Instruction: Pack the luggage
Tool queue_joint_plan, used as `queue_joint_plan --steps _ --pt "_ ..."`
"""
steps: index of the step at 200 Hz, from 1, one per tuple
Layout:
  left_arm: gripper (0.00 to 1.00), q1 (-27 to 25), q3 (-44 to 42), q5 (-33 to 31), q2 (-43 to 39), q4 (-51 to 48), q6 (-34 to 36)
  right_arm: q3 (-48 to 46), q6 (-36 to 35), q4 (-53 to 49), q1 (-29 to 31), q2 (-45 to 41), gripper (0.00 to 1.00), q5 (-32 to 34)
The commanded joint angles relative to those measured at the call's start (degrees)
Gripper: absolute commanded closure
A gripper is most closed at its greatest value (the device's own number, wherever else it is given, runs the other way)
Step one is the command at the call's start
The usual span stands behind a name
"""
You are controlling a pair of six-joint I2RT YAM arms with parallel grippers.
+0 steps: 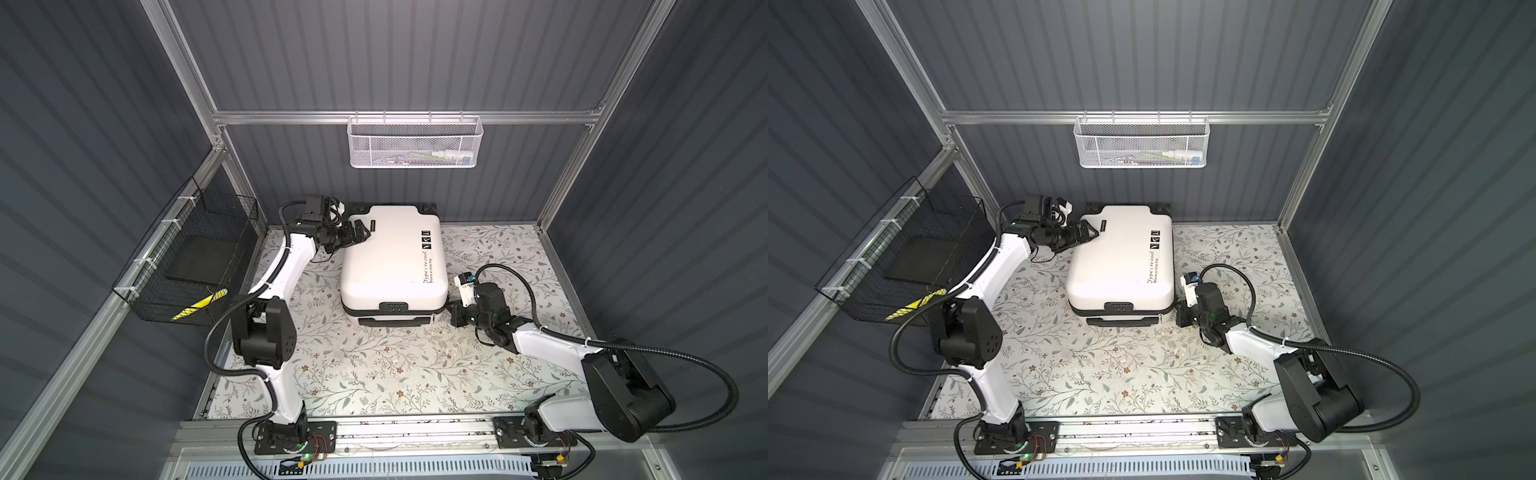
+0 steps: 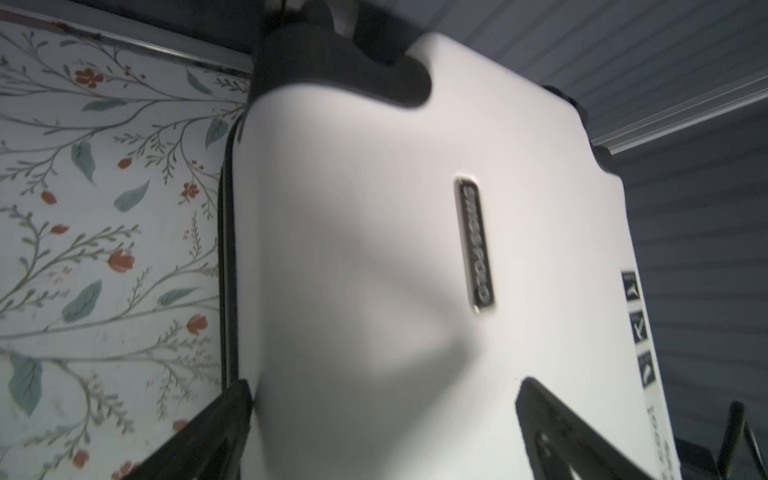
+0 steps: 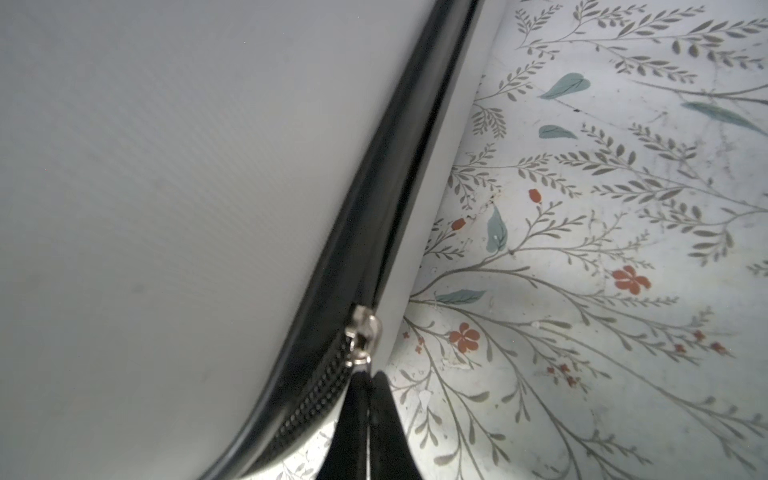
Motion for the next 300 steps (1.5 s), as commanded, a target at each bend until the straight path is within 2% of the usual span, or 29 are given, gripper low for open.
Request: queue_joint_plan --steps 1,28,53,72,127,163,205,300 --pt "0.00 -7.1 -4.1 -6.1 -7.3 -7.9 1.5 1.4 -0.6 -1.1 -0.3 -1.1 1.00 1.6" --pt "0.00 -17.3 -11.2 -21.0 -14.0 -9.7 -1.2 1.7 -0.7 -2.2 -0.3 -1.5 1.00 1.5" --pt "0.00 -26.0 -13.8 -33.1 -16.0 -10.7 -3.4 1.9 -0.9 -3.3 -0.3 -2.4 1.00 1.5" --pt "0.00 -30.1 -12.7 -39.1 -15.6 -12.2 -3.7 2.1 -1.1 -4.5 -0.3 -2.9 1.00 1.9" --pt "0.00 -40.1 -9.1 -51.3 -12.4 -17.3 -2.6 2.0 -1.1 -6.1 -0.3 -4.0 1.00 1.9" --pt "0.00 -43.5 -10.7 -53.2 -11.7 -16.1 -1.8 2.0 -1.3 -6.6 -0.3 -4.0 1.00 1.7" --pt "0.00 -43.5 -10.6 -53.5 -9.1 -15.8 -2.1 1.5 -0.9 -7.6 -0.3 -4.7 1.00 0.6" --pt "0.00 -43.6 -10.7 -52.3 -6.4 -13.0 -3.7 -3.1 2.3 -11.7 1.8 -13.6 1.00 -1.9"
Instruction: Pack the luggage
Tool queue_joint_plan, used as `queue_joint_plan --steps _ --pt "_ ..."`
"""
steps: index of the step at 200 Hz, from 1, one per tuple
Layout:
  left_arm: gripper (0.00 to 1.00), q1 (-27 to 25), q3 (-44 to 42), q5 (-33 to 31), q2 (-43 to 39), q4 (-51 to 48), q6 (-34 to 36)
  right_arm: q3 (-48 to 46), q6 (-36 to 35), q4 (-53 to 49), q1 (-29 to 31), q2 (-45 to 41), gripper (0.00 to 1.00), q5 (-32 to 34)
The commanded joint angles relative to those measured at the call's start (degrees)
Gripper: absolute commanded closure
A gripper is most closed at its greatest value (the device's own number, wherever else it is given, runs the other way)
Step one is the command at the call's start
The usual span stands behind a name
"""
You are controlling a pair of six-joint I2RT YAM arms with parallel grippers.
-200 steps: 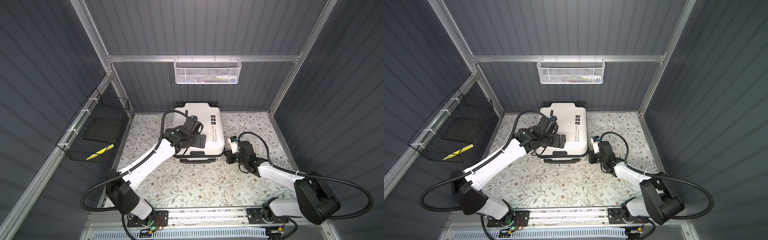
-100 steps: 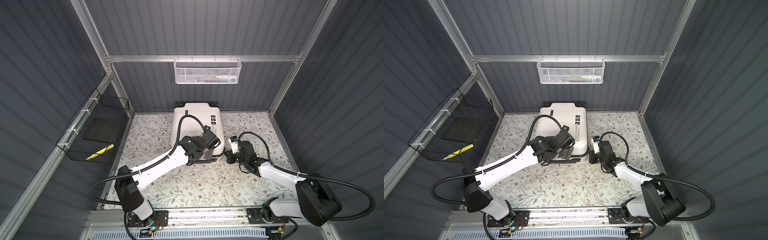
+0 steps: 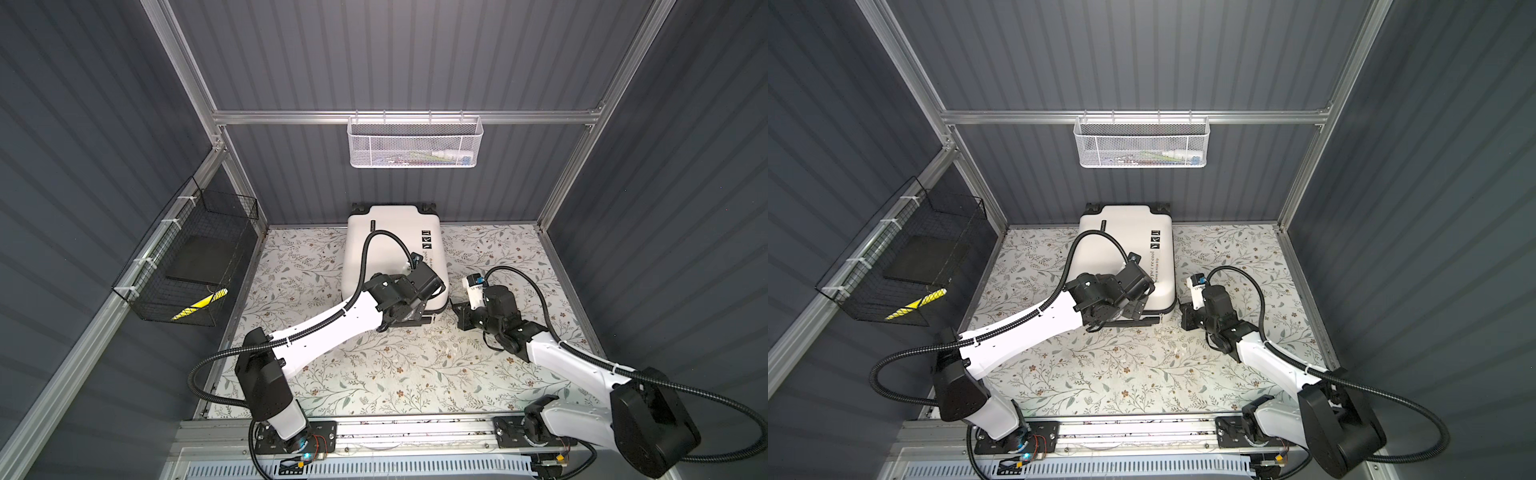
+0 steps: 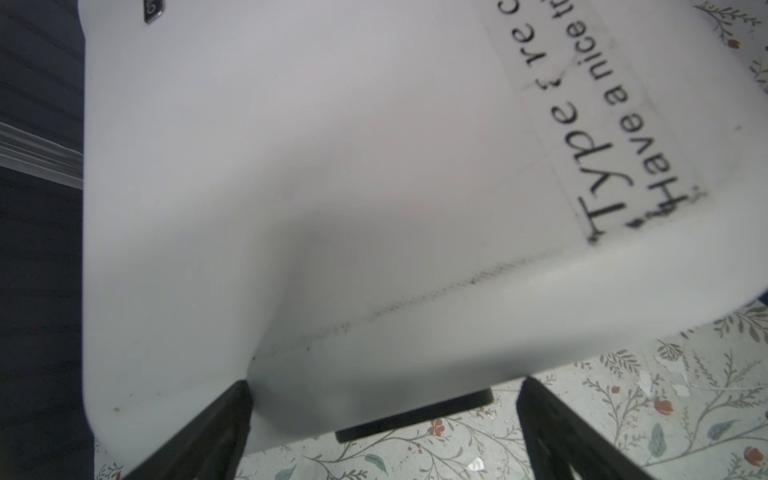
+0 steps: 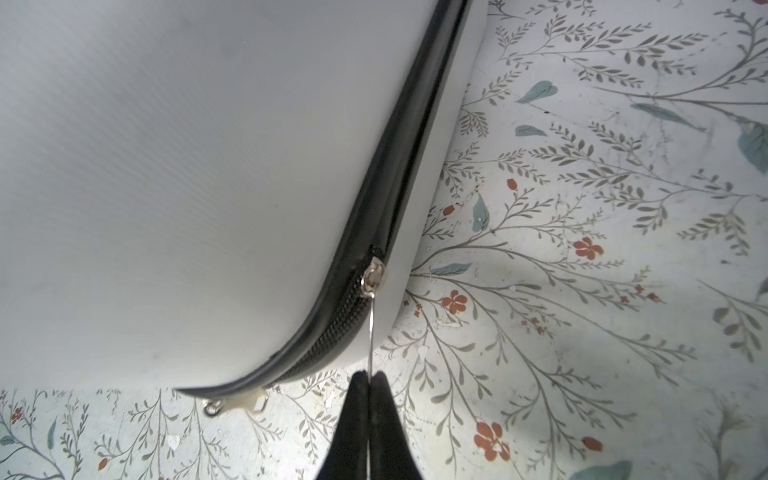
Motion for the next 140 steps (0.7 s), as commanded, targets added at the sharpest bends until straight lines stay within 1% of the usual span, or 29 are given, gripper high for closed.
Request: queue_joint_plan --steps 1,24,27,38,80,109,140 --pt "0.00 0.9 -0.2 2.1 3.3 1.9 -1.5 -1.3 1.0 -3.7 1.6 -2.5 1.00 -2.1" --pt "0.00 0.9 -0.2 2.5 3.6 2.2 -1.5 -2.1 1.6 -5.1 2.9 -3.5 1.00 -2.4" --pt "0.00 0.9 -0.2 2.5 3.6 2.2 -1.5 -2.1 1.7 -5.3 3.0 -5.0 1.00 -2.5" --pt "0.00 0.9 -0.3 2.7 3.7 2.4 -1.4 -2.5 1.8 -5.8 3.7 -6.0 1.00 -2.9" --pt "0.00 0.9 -0.2 3.2 4.2 3.1 -1.1 -3.8 2.3 -6.7 6.5 -7.5 1.00 -4.4" --pt "0.00 0.9 -0.1 3.6 4.4 3.5 -1.1 -4.8 2.7 -4.9 8.5 -7.7 1.00 -6.1" --pt "0.00 0.9 0.0 4.1 4.7 3.8 -1.0 -5.0 4.4 -1.5 10.6 -5.8 1.00 -6.1"
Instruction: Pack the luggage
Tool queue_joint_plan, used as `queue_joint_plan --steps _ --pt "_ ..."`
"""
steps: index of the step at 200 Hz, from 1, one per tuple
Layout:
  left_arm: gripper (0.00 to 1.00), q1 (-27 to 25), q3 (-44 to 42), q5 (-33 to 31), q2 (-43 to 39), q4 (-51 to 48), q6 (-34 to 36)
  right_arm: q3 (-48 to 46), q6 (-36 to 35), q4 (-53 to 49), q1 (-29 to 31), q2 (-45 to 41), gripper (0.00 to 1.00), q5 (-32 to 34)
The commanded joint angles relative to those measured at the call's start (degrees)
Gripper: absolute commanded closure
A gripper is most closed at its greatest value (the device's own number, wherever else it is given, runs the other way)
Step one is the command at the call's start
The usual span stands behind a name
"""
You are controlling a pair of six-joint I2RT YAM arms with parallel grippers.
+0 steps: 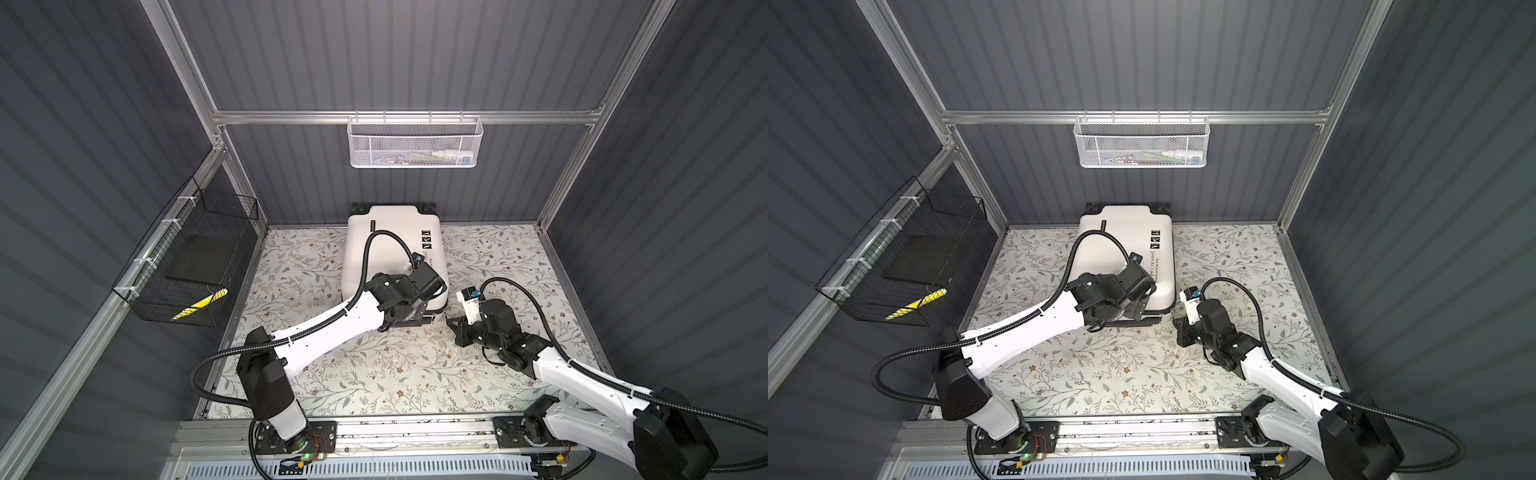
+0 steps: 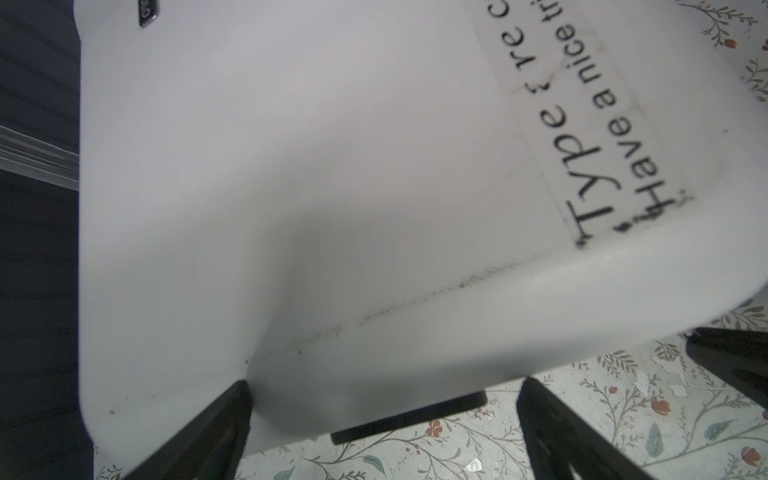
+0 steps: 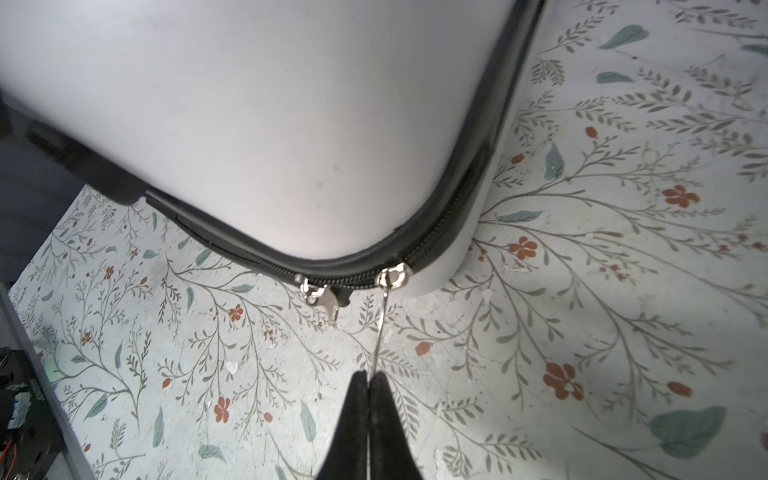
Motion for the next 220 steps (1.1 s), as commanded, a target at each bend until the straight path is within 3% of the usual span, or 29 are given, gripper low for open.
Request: queue_joint_plan --steps 1,64,155,220 --pt "0.00 1.0 -0.7 3.9 4.1 3.8 -1.1 -0.9 1.2 1.8 2.6 1.0 1.00 -6.1" --pt "0.00 3.0 1.7 5.4 1.7 4.9 -1.5 -1.7 2.8 4.5 2.8 2.6 1.00 -4.4" --pt "0.00 27.8 -1.4 19.0 -6.8 9.2 1.1 -1.1 2.8 4.0 2.8 2.3 1.00 -4.5" --pt "0.00 35.3 -9.6 28.7 -8.3 15.2 1.9 -0.3 2.0 3.8 2.8 2.6 1.00 -5.1"
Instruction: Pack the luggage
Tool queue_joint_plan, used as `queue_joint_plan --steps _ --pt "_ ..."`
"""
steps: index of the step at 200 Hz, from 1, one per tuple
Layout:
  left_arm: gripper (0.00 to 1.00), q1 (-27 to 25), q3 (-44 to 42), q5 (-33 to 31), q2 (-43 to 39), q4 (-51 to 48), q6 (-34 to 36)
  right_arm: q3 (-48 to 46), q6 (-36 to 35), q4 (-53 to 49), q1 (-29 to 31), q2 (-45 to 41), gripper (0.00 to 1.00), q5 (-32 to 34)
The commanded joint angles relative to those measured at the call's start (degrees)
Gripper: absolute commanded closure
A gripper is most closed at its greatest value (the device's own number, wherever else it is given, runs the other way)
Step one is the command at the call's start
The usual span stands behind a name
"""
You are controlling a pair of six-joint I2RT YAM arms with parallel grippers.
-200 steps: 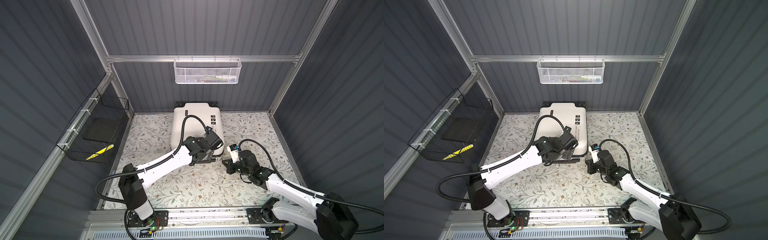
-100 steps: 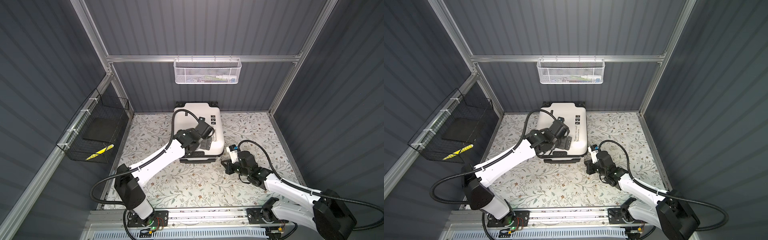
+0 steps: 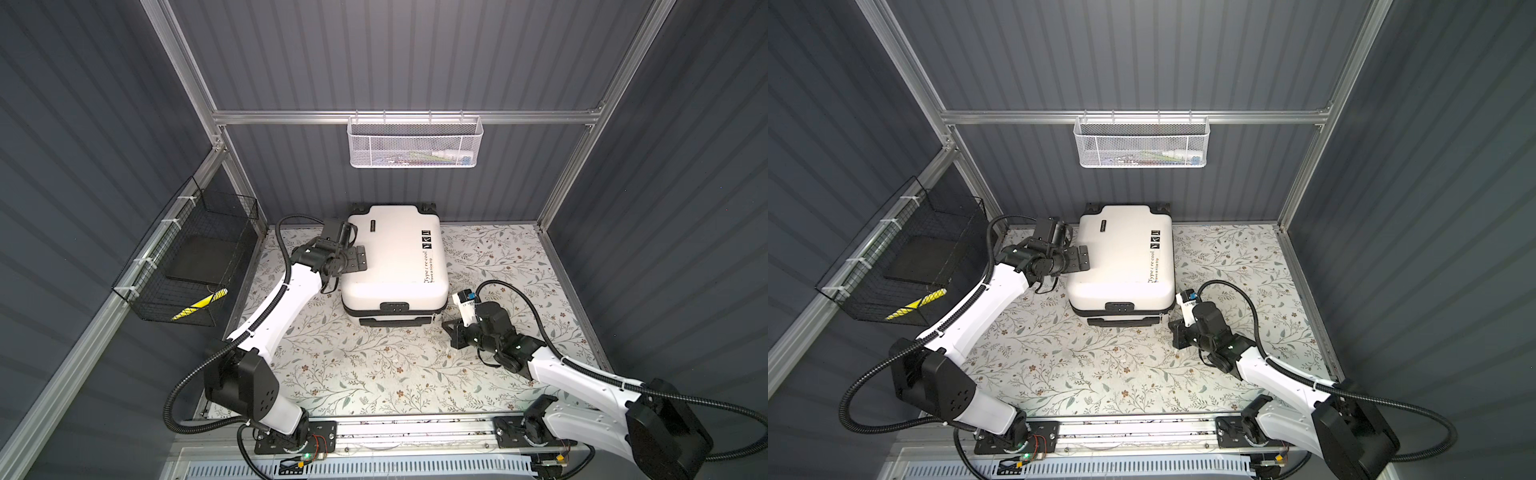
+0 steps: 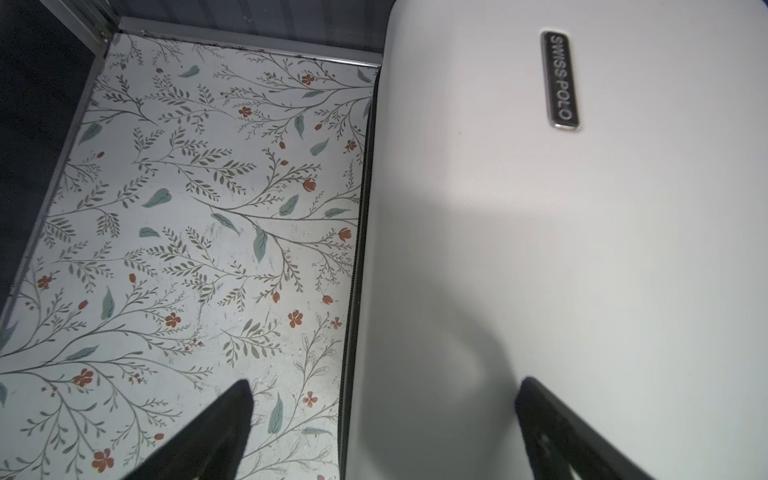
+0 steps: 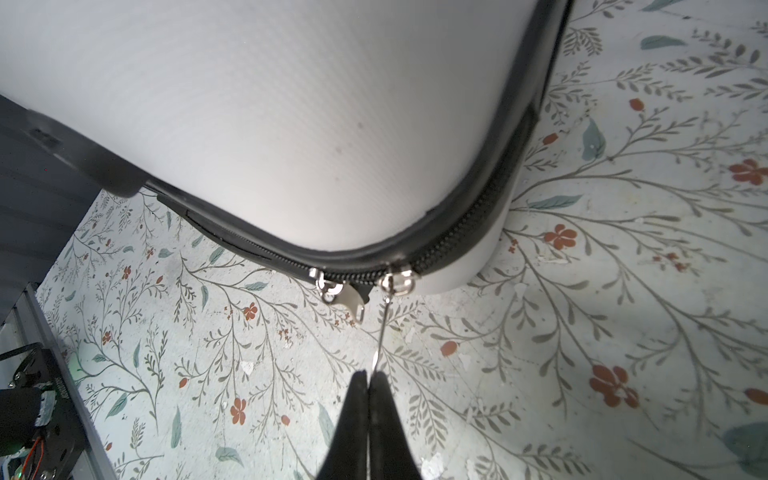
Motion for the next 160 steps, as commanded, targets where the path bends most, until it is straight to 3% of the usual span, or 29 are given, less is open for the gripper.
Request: queue_joint_plan --steps 1,65,160 --pt "0.00 0.9 -3.5 5.9 -1.4 2.3 1.4 0.8 -1.3 0.0 1.5 0.3 1.00 -5.1" --pt "0.00 0.9 -9.2 13.0 -1.7 8.1 0.0 2.7 -1.8 -0.1 3.4 0.3 1.00 -6.0" --pt "0.00 0.9 -10.1 15.2 -0.8 9.8 -1.1 3.2 -1.3 -0.7 5.4 2.0 1.00 -3.2"
